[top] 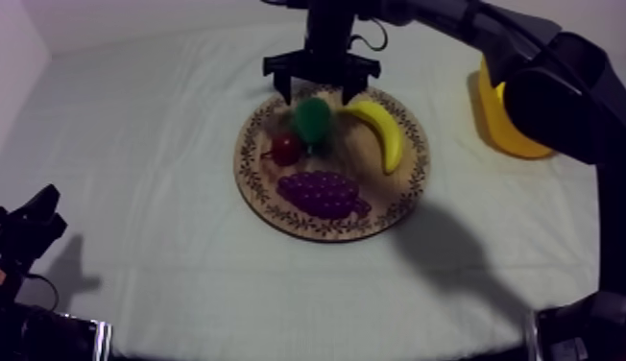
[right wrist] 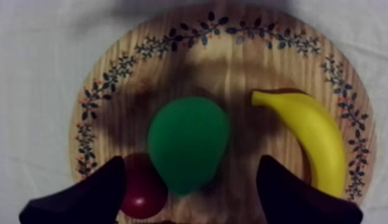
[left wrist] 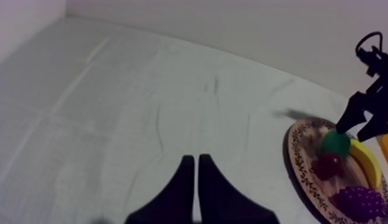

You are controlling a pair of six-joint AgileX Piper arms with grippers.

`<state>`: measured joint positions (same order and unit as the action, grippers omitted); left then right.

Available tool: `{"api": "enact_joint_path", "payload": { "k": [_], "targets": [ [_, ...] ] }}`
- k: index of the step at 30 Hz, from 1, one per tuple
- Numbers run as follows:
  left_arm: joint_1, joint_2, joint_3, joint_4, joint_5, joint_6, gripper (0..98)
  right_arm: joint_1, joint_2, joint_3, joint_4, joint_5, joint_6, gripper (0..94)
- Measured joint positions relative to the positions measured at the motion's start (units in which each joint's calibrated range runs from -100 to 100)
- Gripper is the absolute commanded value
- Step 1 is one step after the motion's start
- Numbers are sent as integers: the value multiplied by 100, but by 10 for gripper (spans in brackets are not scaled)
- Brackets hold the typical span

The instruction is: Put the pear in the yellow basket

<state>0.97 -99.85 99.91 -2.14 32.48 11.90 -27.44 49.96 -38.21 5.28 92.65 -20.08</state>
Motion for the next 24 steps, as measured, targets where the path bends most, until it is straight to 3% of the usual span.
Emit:
{"api": "enact_joint_path", "payload": {
  "k": [8,18,24],
  "targets": [
    [0,0,0,0,0,0,1,-35,570,-230,-66,-75,-29,595],
    [0,0,0,0,0,0,1,-21,1104,-832,-80,-69,101,340],
    [0,0,0,0,0,0,1,42,1184,-966,-37,-268,163,315]
  ]
}}
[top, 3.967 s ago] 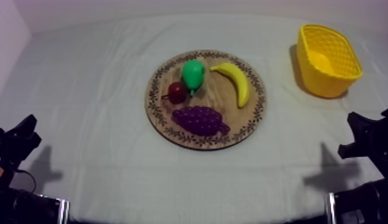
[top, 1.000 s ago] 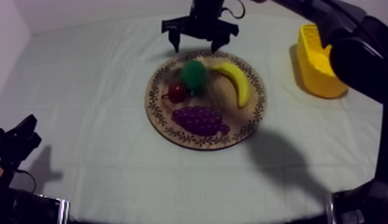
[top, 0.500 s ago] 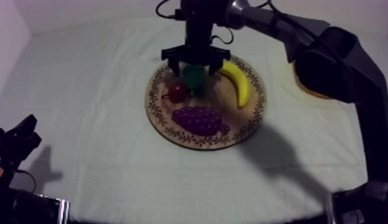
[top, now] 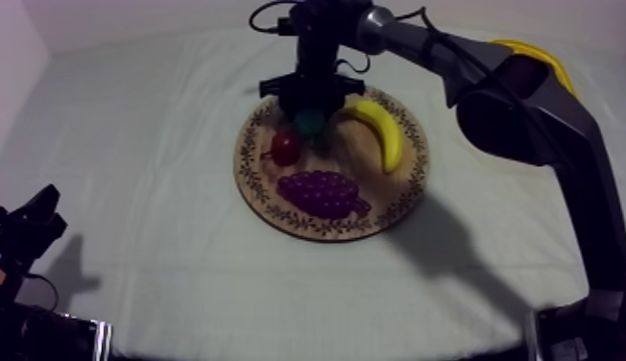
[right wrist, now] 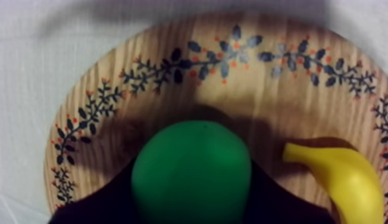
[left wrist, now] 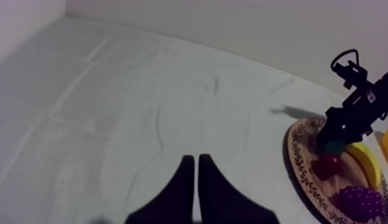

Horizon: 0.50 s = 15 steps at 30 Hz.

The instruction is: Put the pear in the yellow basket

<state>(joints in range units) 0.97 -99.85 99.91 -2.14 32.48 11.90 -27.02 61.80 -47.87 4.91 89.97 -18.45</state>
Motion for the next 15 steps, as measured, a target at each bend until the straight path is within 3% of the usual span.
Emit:
{"api": "enact_joint_path", "payload": {
  "k": [6,15],
  "targets": [
    [0,0,0,0,0,0,1,-7,-559,582,89,-7,39,323],
    [0,0,0,0,0,0,1,49,-2492,1628,104,174,235,330]
  ]
}}
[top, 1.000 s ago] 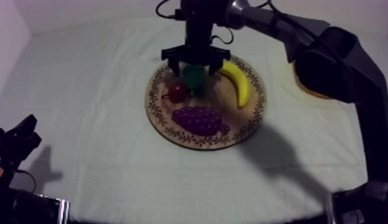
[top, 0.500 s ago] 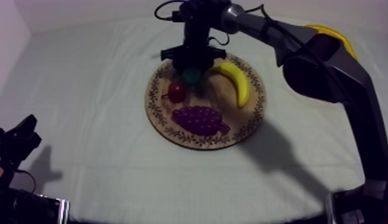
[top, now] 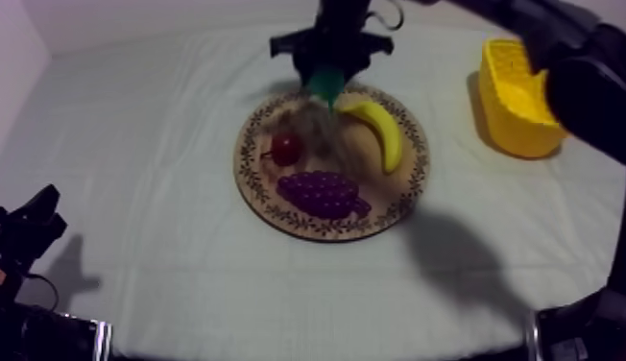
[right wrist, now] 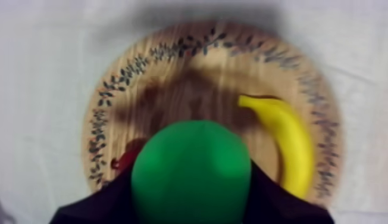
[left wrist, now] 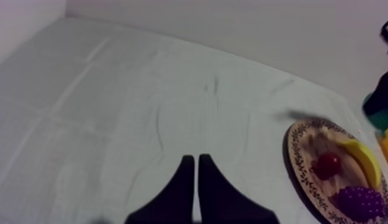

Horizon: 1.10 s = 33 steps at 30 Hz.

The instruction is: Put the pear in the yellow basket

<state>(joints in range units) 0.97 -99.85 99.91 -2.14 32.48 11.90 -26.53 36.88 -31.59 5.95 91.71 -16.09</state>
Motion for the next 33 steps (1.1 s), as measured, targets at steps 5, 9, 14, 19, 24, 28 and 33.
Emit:
{"api": "enact_joint_path", "payload": {
  "k": [5,9,14,19,24,28,33],
  "targets": [
    [0,0,0,0,0,0,1,258,-1102,368,0,72,166,334],
    [0,0,0,0,0,0,1,611,-1836,612,0,109,328,336],
    [0,0,0,0,0,0,1,1198,-2374,912,24,38,557,344],
    [0,0,0,0,0,0,1,1856,-2462,1150,109,-138,762,353],
    [0,0,0,0,0,0,1,2484,-2353,1332,154,-324,915,361],
    [0,0,0,0,0,0,1,2890,-2160,1528,212,-580,969,372],
    [0,0,0,0,0,0,1,3146,-1790,1893,342,-935,997,391]
  ]
}}
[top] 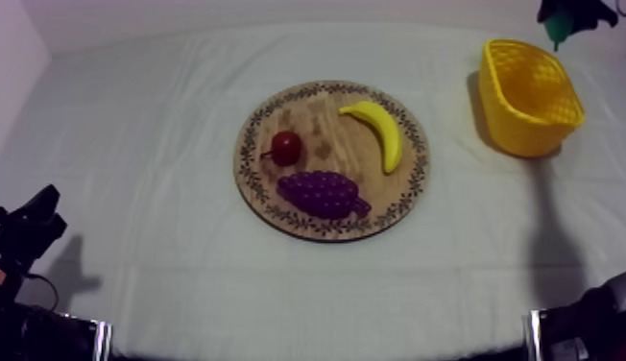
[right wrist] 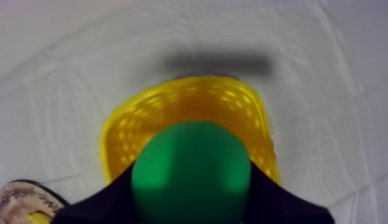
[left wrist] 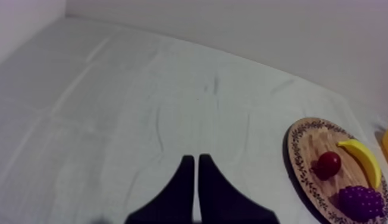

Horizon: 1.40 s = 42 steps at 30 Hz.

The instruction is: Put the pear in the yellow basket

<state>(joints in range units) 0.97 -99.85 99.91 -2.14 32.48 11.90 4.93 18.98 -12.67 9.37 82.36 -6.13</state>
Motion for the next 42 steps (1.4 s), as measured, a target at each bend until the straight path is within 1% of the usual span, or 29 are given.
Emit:
{"api": "enact_joint_path", "payload": {
  "k": [3,8,11,13,15,18,24,28,31,34,36,38,40,42],
  "targets": [
    [0,0,0,0,0,0,1,-25,261,208,42,-180,22,441],
    [0,0,0,0,0,0,1,-147,708,549,183,-319,82,604],
    [0,0,0,0,0,0,1,-164,848,728,199,-346,133,677],
    [0,0,0,0,0,0,1,-129,870,799,186,-346,202,707],
    [0,0,0,0,0,0,1,-82,854,816,139,-346,267,701],
    [0,0,0,0,0,0,1,3,678,787,29,-390,373,626],
    [0,0,0,0,0,0,1,95,-198,881,-239,-771,543,410],
    [0,0,0,0,0,0,1,128,-1081,1368,-537,-1311,666,286],
    [0,0,0,0,0,0,1,182,-1861,1947,-774,-1859,808,186],
    [0,0,0,0,0,0,1,270,-2730,2688,-1114,-2446,1046,81],
    [0,0,0,0,0,0,1,292,-3399,3295,-1368,-2872,1261,41],
    [0,0,0,0,0,0,1,239,-4093,3950,-1545,-3193,1438,21],
    [0,0,0,0,0,0,1,148,-4808,4641,-1630,-3430,1578,12],
    [0,0,0,0,0,0,1,107,-5457,5270,-1657,-3590,1679,7]
  ]
}}
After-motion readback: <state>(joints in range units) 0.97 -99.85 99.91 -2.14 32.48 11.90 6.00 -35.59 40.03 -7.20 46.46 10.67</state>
